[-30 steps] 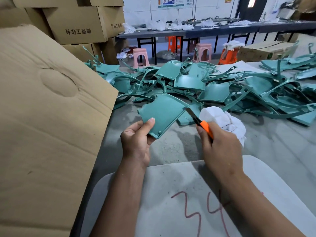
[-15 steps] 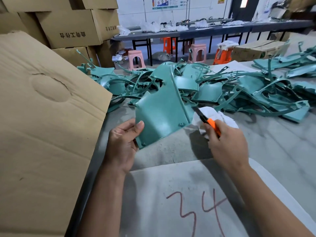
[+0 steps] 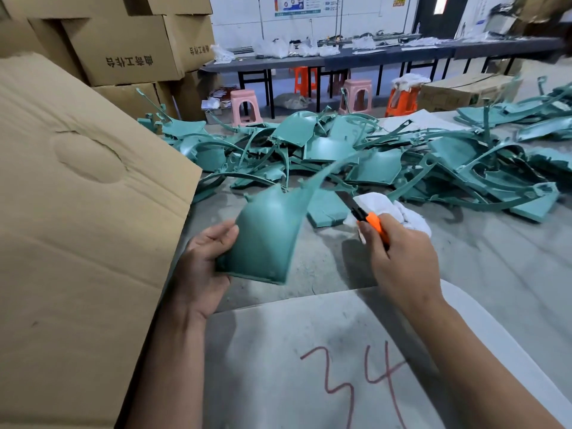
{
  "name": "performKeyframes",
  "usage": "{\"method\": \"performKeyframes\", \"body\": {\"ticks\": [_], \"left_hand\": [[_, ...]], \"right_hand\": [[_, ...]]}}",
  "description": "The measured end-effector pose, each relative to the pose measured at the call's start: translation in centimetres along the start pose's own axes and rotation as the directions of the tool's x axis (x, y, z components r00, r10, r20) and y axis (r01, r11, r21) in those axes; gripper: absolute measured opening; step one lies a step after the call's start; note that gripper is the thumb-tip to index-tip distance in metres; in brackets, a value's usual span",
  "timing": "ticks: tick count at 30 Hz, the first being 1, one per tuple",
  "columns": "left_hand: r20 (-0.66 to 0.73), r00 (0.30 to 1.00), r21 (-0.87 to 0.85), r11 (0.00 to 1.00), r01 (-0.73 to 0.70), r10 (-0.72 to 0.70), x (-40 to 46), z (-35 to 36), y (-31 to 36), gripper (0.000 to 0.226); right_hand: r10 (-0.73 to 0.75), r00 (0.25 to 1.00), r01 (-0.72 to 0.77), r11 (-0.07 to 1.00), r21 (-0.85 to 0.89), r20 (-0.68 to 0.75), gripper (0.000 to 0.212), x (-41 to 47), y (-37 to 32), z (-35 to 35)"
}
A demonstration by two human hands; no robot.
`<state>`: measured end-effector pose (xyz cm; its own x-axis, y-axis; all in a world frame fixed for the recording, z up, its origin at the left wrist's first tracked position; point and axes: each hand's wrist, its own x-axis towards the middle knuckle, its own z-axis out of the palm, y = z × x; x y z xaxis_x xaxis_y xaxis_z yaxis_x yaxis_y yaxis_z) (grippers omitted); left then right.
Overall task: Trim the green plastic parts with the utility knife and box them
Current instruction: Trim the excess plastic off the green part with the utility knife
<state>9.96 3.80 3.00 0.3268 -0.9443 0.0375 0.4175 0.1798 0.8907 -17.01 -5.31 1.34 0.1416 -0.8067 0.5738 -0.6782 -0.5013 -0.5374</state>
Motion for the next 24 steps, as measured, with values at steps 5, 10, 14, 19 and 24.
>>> {"method": "performKeyframes", "body": {"ticks": [5,10,14,19,24], "left_hand": [[-0.182,0.978,-0.085,0.989,-0.120,0.103,0.2,1.1,-0.1,0.029],[-0.226,0.960,0.120,0.982,-0.143,0.167,0.3,1.5,-0.7,0.025],[-0.254,0.935,0.286,0.943,-0.172,0.247,0.4,1.5,-1.4,0.017],[-0.290,0.926,0.294,0.944,-0.153,0.241,0.6,1.7,-1.7,0.013],[-0.200,0.949,0.300,0.937,-0.179,0.246,0.5,2.3,-1.9,0.039]], "right_hand": [[-0.117,0.941,0.174,0.972,-0.158,0.318,0.065,-0.7,-0.9,0.5],[-0.158,0.987,0.156,0.976,-0.150,0.000,0.035,0.1,-0.2,0.6],[0.201,0.979,-0.203,0.930,-0.306,-0.037,0.053,1.1,2.6,0.6],[0.271,0.953,-0.240,0.949,-0.205,0.137,0.041,1.5,4.7,0.3],[0.221,0.957,-0.174,0.955,0.240,-0.185,0.017,1.5,2.7,-0.6]]}}
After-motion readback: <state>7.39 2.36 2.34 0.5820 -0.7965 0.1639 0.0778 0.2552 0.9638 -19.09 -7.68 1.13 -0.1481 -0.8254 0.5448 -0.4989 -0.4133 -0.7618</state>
